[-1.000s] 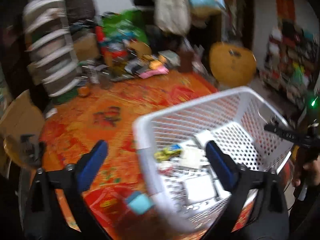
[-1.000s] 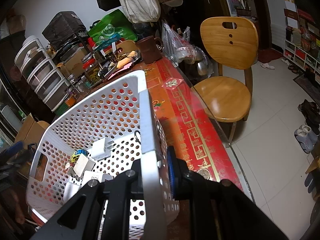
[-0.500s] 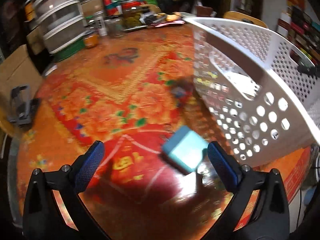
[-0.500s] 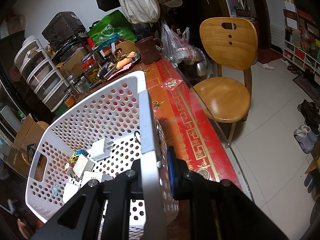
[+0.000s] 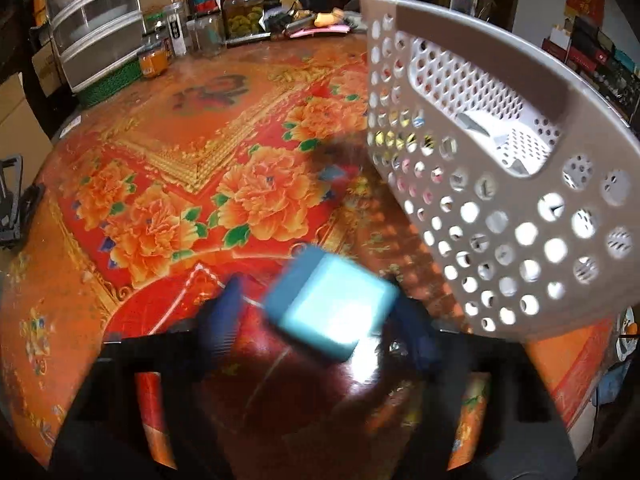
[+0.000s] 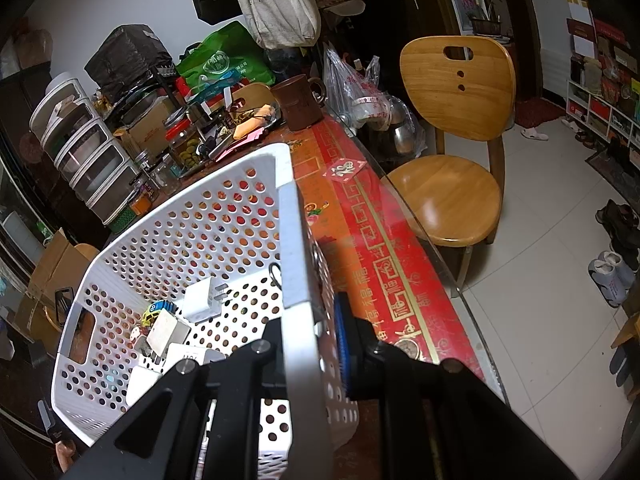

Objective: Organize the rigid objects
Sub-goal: 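Grasp the teal-and-white charger with the left tool, then carry the teal charger into the basket and open the left tool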

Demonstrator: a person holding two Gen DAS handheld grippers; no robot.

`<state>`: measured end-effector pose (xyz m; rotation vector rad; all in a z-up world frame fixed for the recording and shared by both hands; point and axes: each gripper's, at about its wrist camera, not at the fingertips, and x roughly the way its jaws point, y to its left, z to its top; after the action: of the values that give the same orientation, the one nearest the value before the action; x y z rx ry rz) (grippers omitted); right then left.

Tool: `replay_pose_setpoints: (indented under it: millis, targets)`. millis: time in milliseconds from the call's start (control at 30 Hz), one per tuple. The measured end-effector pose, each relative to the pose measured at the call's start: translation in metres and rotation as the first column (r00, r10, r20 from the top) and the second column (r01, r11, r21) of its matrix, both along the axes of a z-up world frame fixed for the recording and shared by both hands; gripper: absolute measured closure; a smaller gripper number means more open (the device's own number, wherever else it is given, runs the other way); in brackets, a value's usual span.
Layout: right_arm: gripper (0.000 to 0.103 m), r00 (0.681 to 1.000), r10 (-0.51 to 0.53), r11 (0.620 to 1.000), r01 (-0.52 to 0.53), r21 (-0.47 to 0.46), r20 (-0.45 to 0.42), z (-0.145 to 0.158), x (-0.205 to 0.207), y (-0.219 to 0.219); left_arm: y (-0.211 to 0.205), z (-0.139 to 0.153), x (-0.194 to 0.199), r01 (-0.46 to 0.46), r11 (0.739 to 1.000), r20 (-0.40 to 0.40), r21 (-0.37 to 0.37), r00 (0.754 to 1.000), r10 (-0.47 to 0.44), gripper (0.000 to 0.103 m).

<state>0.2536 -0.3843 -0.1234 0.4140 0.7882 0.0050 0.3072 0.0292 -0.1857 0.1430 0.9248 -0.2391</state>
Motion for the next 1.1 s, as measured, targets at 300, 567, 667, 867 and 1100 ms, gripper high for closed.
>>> replay_pose_setpoints:
  millis: [300, 567, 667, 867, 1100]
  targets:
    - [0.089, 1.000, -0.002, 1.000, 0.002, -0.004, -0.003, 0.000, 0.000, 0.000, 0.020, 0.018, -0.018, -0.116, 0.990, 0.115, 0.081, 0.988, 0.106, 0.040]
    - [0.089, 1.000, -0.004, 1.000, 0.004, -0.005, 0.000, 0.000, 0.000, 0.000, 0.061, 0.051, -0.021, -0.241, 0.967, 0.164, 0.083, 0.960, 0.226, 0.040]
    - [0.089, 1.000, -0.002, 1.000, 0.002, -0.002, 0.000, 0.000, 0.000, -0.001, 0.070, 0.072, -0.019, -0.260, 0.962, 0.190, 0.080, 0.952, 0.242, 0.040]
    - [0.089, 1.000, 0.002, 1.000, -0.002, -0.001, -0.001, 0.000, 0.000, -0.001, 0.094, 0.134, -0.004, -0.357, 0.934, 0.236, 0.031, 0.910, 0.340, 0.040]
    - [0.089, 1.000, 0.006, 1.000, -0.006, 0.006, 0.002, -0.001, 0.001, -0.001, 0.052, 0.186, 0.012, -0.265, 0.964, 0.232, -0.001, 0.938, 0.258, 0.040]
